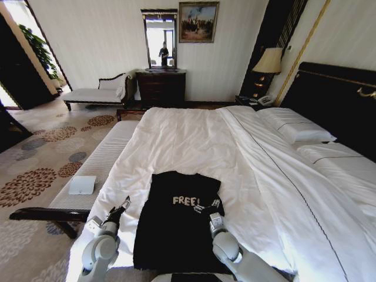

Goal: Fold the clothes on the bed.

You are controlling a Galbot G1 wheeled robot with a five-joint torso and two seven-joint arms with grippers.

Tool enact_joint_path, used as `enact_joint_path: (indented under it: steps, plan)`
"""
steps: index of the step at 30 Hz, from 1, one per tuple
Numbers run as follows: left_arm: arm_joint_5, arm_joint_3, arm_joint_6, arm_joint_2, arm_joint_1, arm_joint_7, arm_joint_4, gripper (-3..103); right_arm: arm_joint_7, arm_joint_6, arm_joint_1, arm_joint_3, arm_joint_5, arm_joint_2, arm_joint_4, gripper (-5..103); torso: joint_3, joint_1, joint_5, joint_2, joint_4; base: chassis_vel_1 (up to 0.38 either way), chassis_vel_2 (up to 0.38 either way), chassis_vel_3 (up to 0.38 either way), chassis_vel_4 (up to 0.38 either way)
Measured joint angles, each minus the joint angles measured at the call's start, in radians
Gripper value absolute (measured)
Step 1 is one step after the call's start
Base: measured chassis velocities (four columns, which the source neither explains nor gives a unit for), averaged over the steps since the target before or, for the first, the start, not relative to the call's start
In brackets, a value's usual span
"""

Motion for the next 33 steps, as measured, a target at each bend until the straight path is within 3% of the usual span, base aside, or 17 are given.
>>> enact_joint_path:
  steps: [9, 12, 14, 15, 16, 21, 23, 33]
  plan:
    - [0.001, 0.013, 0.003, -0.007, -0.011, -0.005, 0.003, 100, 0.000, 0.003, -0.011, 0.002, -0.003, -0.014, -0.047, 102, 0.000, 0.000, 0.0000, 0.000, 0.0000, 0.000, 0.000, 0.000, 0.000]
    - [0.005, 0.018, 0.004, -0.016, -0.012, -0.006, 0.004, 100, 0.008, 0.003, -0.007, 0.011, -0.005, -0.016, -0.067, 88, 0.000, 0.000, -0.0001, 0.000, 0.0000, 0.000, 0.000, 0.000, 0.000]
    - [0.005, 0.019, 0.004, -0.017, -0.013, -0.006, 0.004, 100, 0.013, 0.002, -0.004, 0.012, -0.004, -0.016, -0.071, 88, 0.000, 0.000, 0.0000, 0.000, 0.0000, 0.000, 0.000, 0.000, 0.000]
    - [0.005, 0.019, 0.004, -0.018, -0.013, -0.006, 0.004, 100, 0.026, -0.002, 0.003, 0.016, -0.003, -0.013, -0.081, 78, 0.000, 0.000, 0.0000, 0.000, 0.0000, 0.000, 0.000, 0.000, 0.000]
    - [0.005, 0.019, 0.004, -0.018, -0.012, -0.006, 0.004, 100, 0.031, -0.002, 0.006, 0.017, -0.002, -0.011, -0.086, 78, 0.000, 0.000, 0.0000, 0.000, 0.0000, 0.000, 0.000, 0.000, 0.000]
    - [0.005, 0.019, 0.003, -0.020, -0.009, -0.006, 0.006, 100, 0.049, 0.001, 0.018, 0.027, 0.003, 0.000, -0.098, 56, 0.000, 0.000, 0.0000, 0.000, 0.0000, 0.000, 0.000, 0.000, 0.000]
    - [0.006, 0.019, 0.003, -0.021, -0.009, -0.006, 0.006, 100, 0.049, 0.002, 0.019, 0.029, 0.003, 0.000, -0.098, 56, 0.000, 0.000, 0.0000, 0.000, 0.0001, 0.000, 0.000, 0.000, 0.000]
    - [0.013, 0.021, 0.001, -0.027, -0.006, -0.006, 0.007, 100, 0.048, 0.034, 0.006, 0.064, 0.026, 0.000, -0.050, 13, 0.000, 0.000, 0.0000, 0.000, 0.0000, 0.000, 0.000, 0.000, 0.000]
